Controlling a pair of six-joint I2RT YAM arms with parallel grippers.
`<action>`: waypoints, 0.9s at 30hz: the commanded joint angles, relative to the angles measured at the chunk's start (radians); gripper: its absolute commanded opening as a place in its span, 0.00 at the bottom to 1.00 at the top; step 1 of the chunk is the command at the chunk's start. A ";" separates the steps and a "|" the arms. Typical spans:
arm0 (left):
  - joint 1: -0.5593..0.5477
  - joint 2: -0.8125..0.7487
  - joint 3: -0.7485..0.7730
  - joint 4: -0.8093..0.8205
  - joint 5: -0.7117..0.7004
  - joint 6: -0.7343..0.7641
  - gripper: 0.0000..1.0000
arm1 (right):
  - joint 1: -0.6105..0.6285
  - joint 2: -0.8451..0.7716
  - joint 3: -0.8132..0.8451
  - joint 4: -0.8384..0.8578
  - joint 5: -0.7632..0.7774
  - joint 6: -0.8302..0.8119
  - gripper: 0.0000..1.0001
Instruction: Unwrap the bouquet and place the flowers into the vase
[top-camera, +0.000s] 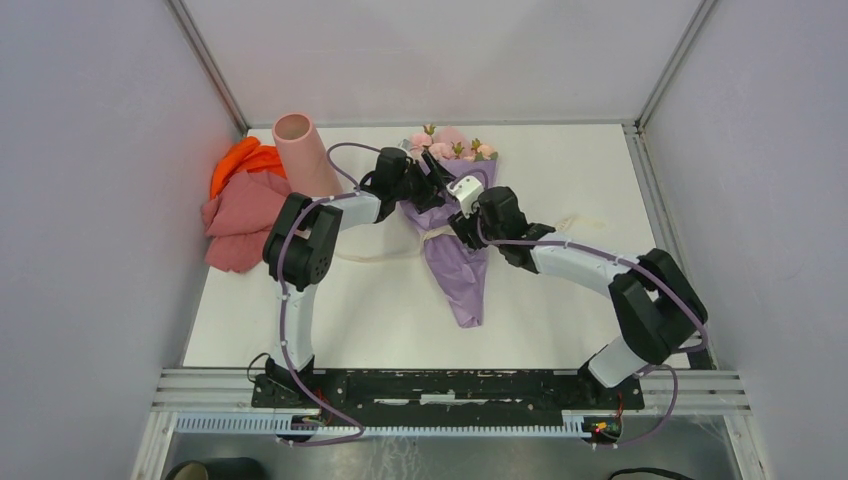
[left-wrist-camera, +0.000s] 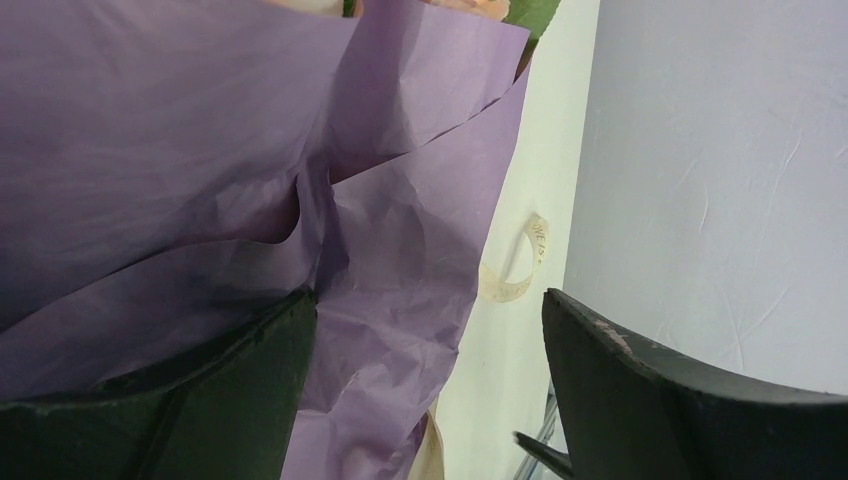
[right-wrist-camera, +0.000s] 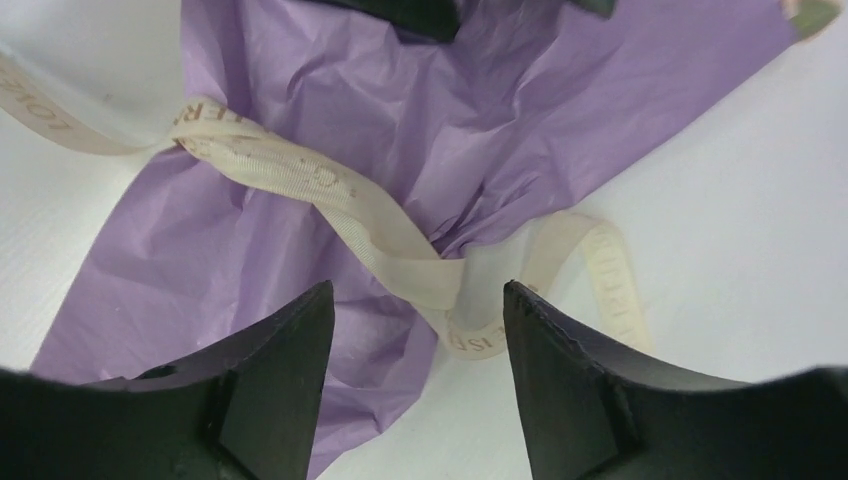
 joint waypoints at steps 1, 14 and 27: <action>-0.005 0.033 0.000 -0.057 -0.010 0.004 0.89 | -0.003 0.071 0.038 0.020 -0.053 -0.002 0.71; -0.003 0.044 0.000 -0.056 -0.006 0.005 0.89 | -0.006 0.092 0.031 0.022 -0.040 -0.005 0.00; -0.002 0.083 0.034 -0.055 0.004 -0.005 0.90 | -0.006 -0.189 -0.040 -0.037 0.010 -0.010 0.00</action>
